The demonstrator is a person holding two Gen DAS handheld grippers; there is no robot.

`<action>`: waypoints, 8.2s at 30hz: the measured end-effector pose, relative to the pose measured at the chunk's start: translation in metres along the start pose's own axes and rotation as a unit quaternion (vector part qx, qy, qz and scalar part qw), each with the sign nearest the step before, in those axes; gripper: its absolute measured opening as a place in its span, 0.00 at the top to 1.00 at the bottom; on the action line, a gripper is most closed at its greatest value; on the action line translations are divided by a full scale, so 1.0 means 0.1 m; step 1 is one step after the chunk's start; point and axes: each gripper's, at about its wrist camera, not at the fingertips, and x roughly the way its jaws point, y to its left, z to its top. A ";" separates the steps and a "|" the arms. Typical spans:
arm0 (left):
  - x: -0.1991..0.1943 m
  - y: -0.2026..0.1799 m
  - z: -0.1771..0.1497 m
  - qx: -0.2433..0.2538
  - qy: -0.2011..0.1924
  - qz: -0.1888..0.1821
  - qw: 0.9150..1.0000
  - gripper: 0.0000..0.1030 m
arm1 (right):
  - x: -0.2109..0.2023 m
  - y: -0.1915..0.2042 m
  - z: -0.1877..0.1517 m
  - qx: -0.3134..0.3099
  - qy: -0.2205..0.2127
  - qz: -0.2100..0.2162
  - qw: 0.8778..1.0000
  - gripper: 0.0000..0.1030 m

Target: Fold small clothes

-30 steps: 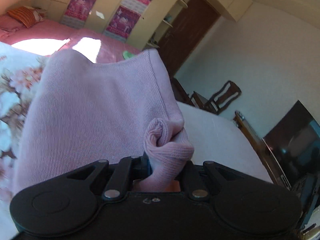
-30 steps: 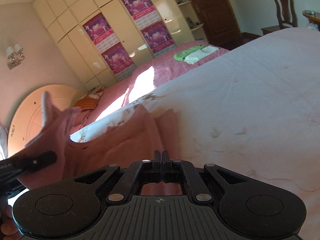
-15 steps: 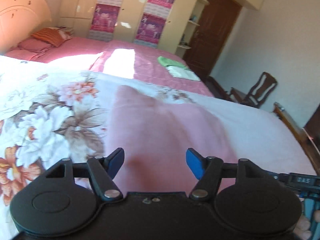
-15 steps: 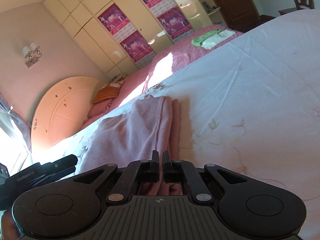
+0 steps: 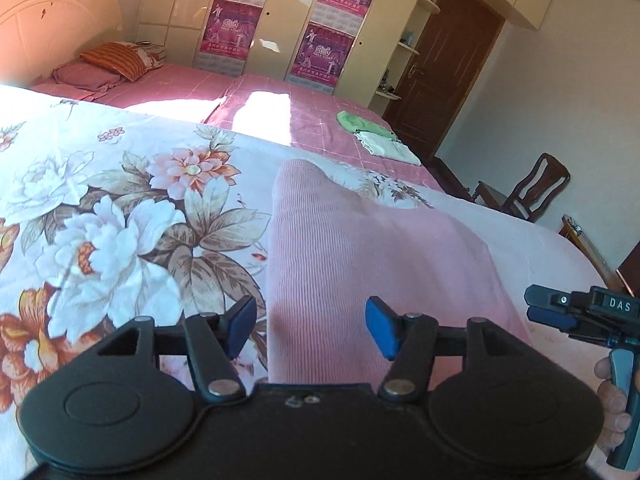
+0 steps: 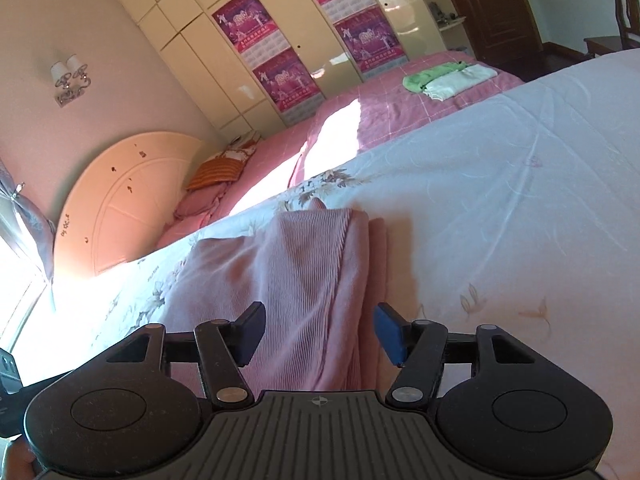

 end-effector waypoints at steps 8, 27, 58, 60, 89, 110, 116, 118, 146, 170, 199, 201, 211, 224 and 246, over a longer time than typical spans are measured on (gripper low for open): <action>0.27 0.15 0.01 -0.025 0.029 -0.022 0.999 0.47 | 0.57 -0.07 0.22 -0.028 0.023 -0.015 0.999 0.87; -0.10 0.00 -0.08 0.020 0.020 -0.016 0.999 0.45 | -0.30 -0.05 -0.09 -0.038 -0.014 -0.015 0.999 0.56; -0.47 -0.04 -0.41 0.018 0.053 0.040 0.998 0.46 | -0.39 0.18 -0.87 -0.084 0.067 -0.030 0.994 0.97; -0.65 -0.11 -0.33 0.028 0.025 0.028 0.999 0.50 | -0.57 0.28 -0.78 -0.097 0.029 -0.044 0.994 0.96; 0.59 -0.28 0.32 0.101 0.063 0.082 0.989 0.24 | 0.84 0.36 -0.10 -0.196 0.063 -0.088 0.975 0.98; 0.22 0.24 0.01 -0.048 0.121 -0.092 0.987 0.28 | 0.07 -0.55 0.05 0.076 0.122 0.071 0.987 0.35; 0.39 0.29 0.04 -0.076 0.129 -0.104 0.983 0.28 | 0.11 -0.63 0.16 0.102 0.135 0.082 0.982 0.35; 0.46 0.27 0.08 -0.069 0.132 -0.104 0.983 0.28 | 0.12 -0.63 0.18 0.092 0.138 0.090 0.982 0.35; 0.20 -0.46 0.13 0.121 0.078 -0.002 0.990 0.68 | 0.18 0.02 -0.13 -0.043 0.088 -0.007 0.995 0.78; -1.19 1.57 0.33 0.101 0.043 -0.006 0.994 0.71 | 0.76 2.50 -0.95 -0.127 0.065 0.031 0.989 0.78; -1.71 3.05 0.17 0.049 -0.009 -0.025 0.998 0.36 | 1.15 2.74 -1.37 -0.078 0.071 0.045 0.993 0.76; -1.54 2.93 0.28 0.071 0.000 -0.035 0.997 0.36 | 1.30 2.89 -1.30 -0.105 0.072 0.043 0.991 0.76; -1.22 2.70 0.23 0.115 0.039 -0.039 0.992 0.38 | 1.81 2.97 -1.30 -0.186 0.128 -0.043 0.973 0.77; -2.17 2.93 -0.53 0.043 0.015 -0.008 0.999 0.48 | 0.63 3.30 -2.04 -0.258 0.112 -0.009 0.959 0.77; -2.21 2.77 -0.73 0.047 0.025 0.054 0.997 0.37 | 0.54 2.94 -2.02 -0.153 0.089 -0.010 0.984 0.98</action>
